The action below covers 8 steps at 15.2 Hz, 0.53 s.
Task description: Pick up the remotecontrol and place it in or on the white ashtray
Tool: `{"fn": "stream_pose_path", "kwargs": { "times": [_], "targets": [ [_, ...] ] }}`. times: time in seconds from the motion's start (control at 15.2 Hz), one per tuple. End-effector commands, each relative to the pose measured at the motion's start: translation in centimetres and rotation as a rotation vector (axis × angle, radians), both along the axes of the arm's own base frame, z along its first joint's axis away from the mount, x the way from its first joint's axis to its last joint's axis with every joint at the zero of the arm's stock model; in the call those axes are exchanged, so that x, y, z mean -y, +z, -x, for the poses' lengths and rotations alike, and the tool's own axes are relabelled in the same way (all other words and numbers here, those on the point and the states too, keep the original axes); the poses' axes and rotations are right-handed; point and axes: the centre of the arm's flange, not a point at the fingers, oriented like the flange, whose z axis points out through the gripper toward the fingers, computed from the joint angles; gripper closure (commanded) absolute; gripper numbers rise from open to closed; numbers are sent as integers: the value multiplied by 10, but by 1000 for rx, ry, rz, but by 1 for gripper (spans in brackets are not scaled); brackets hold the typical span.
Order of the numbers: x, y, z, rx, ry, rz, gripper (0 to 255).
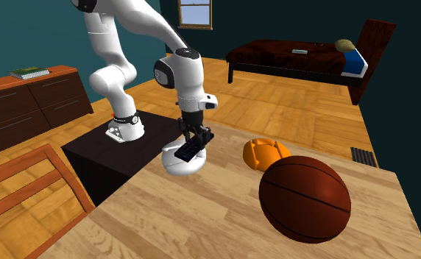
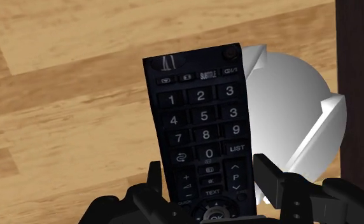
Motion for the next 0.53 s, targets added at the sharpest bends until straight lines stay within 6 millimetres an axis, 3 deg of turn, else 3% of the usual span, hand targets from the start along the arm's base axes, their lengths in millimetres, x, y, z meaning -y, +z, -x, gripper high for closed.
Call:
{"fn": "stream_pose_path", "kwargs": {
  "times": [0.0,0.33,0.46],
  "targets": [
    [-10,4,25,1,1,0,255],
    [-34,6,86,1,1,0,255],
    [-34,1,86,1,1,0,255]
  ]
}}
